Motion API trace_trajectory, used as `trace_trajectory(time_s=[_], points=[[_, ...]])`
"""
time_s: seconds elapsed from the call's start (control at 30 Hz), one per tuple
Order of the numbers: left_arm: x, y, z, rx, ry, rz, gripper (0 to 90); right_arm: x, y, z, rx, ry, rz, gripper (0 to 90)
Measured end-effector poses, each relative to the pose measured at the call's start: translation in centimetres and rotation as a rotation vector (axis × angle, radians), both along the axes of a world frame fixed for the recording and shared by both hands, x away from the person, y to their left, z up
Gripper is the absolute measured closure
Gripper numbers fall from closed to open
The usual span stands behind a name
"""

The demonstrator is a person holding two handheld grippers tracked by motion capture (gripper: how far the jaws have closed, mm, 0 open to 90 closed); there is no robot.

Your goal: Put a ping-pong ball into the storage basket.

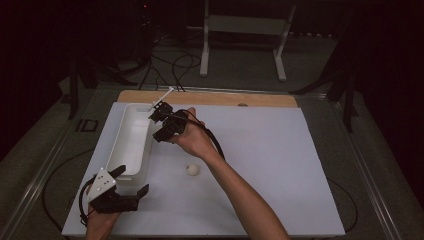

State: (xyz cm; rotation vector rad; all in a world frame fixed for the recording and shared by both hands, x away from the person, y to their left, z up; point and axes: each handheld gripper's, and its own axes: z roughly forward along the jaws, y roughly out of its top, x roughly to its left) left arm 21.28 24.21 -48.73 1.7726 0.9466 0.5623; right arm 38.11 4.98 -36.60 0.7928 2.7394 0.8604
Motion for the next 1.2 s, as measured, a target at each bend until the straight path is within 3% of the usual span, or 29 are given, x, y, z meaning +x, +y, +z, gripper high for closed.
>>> trace_trajectory(time_s=[1.2], points=[[0.0,0.0,0.0,-0.001,0.001,-0.001,0.0,-0.4,1.5,0.2,0.006,-0.001,0.033,50.4]])
